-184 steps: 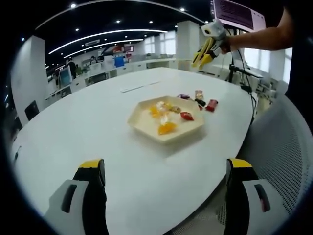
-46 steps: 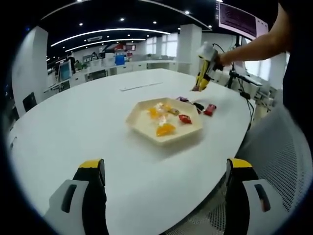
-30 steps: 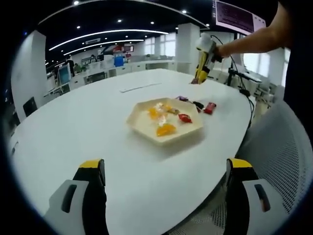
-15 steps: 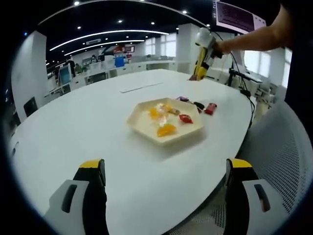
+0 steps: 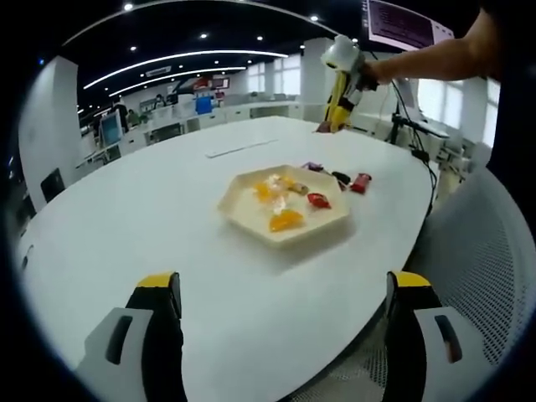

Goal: Place the target food into the container with the food tongs after gripping and lifting it, then release it inside without dropping or visibly crushing the food.

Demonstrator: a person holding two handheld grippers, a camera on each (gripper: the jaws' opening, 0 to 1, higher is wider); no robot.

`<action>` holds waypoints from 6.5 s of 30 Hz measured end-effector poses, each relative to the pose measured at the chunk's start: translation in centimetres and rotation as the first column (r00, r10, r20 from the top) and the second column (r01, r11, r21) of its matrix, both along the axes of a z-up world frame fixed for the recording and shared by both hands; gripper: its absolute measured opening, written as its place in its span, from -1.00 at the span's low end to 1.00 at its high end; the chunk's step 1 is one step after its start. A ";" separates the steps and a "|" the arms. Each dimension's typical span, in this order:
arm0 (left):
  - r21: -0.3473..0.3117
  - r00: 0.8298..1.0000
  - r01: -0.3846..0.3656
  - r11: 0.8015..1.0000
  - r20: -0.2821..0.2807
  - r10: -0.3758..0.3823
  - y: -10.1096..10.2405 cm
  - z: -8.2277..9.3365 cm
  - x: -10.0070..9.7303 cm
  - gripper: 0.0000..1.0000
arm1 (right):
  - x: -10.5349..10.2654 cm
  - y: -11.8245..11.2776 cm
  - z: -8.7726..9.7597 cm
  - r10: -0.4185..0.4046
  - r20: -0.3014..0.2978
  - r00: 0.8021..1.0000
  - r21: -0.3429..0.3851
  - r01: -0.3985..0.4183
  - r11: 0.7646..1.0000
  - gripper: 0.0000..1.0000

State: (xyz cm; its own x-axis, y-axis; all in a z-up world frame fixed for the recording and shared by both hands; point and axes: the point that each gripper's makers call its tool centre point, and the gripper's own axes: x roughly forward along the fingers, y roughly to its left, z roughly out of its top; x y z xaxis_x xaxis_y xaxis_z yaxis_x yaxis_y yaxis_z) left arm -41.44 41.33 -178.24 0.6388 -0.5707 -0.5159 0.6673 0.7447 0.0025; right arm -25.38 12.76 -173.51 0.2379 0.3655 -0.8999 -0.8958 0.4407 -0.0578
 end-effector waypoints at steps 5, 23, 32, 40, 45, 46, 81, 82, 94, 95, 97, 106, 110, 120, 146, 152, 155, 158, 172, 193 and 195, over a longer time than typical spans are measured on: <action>0.005 1.000 0.003 1.000 -0.003 -0.003 -0.1 0.0 -0.1 0.97 | -0.2 1.7 0.0 0.023 -0.005 1.000 0.009 -0.022 1.000 -0.54; 0.006 1.000 0.003 1.000 -0.002 -0.003 -0.1 -0.1 0.0 0.96 | -0.8 9.6 0.1 0.125 -0.017 0.992 0.021 -0.125 0.992 -0.54; 0.016 1.000 0.000 1.000 -0.004 0.000 0.0 -0.2 -0.1 0.94 | -1.0 12.6 0.4 0.152 -0.007 0.988 0.027 -0.151 0.988 -0.54; 0.011 1.000 0.007 1.000 -0.003 -0.007 -0.1 -0.1 -0.1 0.93 | -1.4 13.5 0.0 0.161 0.018 0.987 0.024 -0.162 0.987 -0.58; 0.005 1.000 0.001 1.000 0.000 -0.001 0.0 0.0 0.0 0.93 | -2.2 14.8 0.6 0.176 -0.023 0.984 0.081 -0.174 0.981 -0.49; 0.005 1.000 -0.001 1.000 0.001 0.001 0.0 0.0 0.0 0.93 | -2.0 14.9 0.8 0.179 0.000 0.984 0.081 -0.178 0.981 -0.49; 0.038 0.999 0.037 0.999 -0.037 -0.036 -0.3 -1.0 -0.6 0.92 | -2.2 4.4 3.2 0.019 0.079 0.997 0.131 -0.030 0.991 -0.47; 0.036 0.999 0.039 0.999 -0.036 -0.037 -0.4 -1.0 -0.6 0.92 | -2.0 4.0 3.1 0.007 0.082 0.997 0.131 -0.018 0.991 -0.47; 0.043 0.998 0.051 0.998 -0.042 -0.049 -0.9 -1.1 -0.9 0.93 | -3.2 0.3 1.8 -0.079 0.061 0.995 0.148 0.070 0.987 -0.47; 0.047 0.998 0.051 0.998 -0.042 -0.049 -0.9 -1.1 -0.9 0.93 | -3.3 -0.1 1.7 -0.093 0.059 0.994 0.150 0.083 0.985 -0.47; 0.049 0.998 0.049 0.998 -0.035 -0.047 -0.9 -1.1 -0.8 0.92 | -3.5 -0.6 1.7 -0.118 0.053 0.992 0.164 0.108 0.981 -0.47; 0.056 0.997 0.058 0.997 -0.046 -0.056 -0.9 -1.4 -0.9 0.92 | -3.8 -2.6 1.6 -0.146 0.054 0.988 0.151 0.137 0.979 -0.46; 0.055 0.997 0.060 0.997 -0.048 -0.057 -0.9 -1.4 -1.0 0.92 | -3.8 -3.2 1.8 -0.151 0.058 0.987 0.144 0.141 0.979 -0.46; 0.058 0.996 0.069 0.996 -0.063 -0.066 -1.1 -1.7 -1.1 0.93 | -3.7 -3.2 2.2 -0.156 0.068 0.985 0.158 0.144 0.977 -0.46; 0.008 0.999 0.031 0.999 -0.012 -0.031 -0.9 -0.3 -0.4 0.99 | -2.6 -2.7 -2.3 -0.226 0.094 0.970 0.165 0.208 0.964 -0.44; 0.001 1.000 0.022 1.000 -0.014 -0.022 -0.8 -0.2 -0.3 0.99 | -2.4 -2.5 -4.3 -0.286 0.097 0.953 0.197 0.263 0.945 -0.44; -0.004 1.000 0.020 1.000 -0.014 -0.020 -0.8 -0.2 -0.3 0.99 | -2.5 -2.2 -5.1 -0.295 0.088 0.951 0.196 0.274 0.941 -0.44; -0.002 1.000 0.021 1.000 -0.010 -0.021 -0.8 -0.2 -0.3 0.99 | -2.7 -1.7 -5.8 -0.290 0.082 0.954 0.193 0.270 0.943 -0.45; -0.013 1.000 -0.002 1.000 -0.007 0.002 -0.5 -0.1 0.1 0.99 | -2.8 -1.5 -8.8 -0.329 0.021 0.944 0.152 0.322 0.934 -0.45; -0.112 1.000 0.006 0.994 0.018 -0.004 -1.3 1.3 0.2 0.99 | -3.7 -1.7 -9.6 -0.395 -0.049 0.917 0.119 0.398 0.910 -0.45; -0.111 1.000 0.009 0.994 0.027 -0.006 -1.3 1.4 0.2 0.99 | -3.6 -2.0 -9.6 -0.401 -0.035 0.915 0.116 0.403 0.908 -0.45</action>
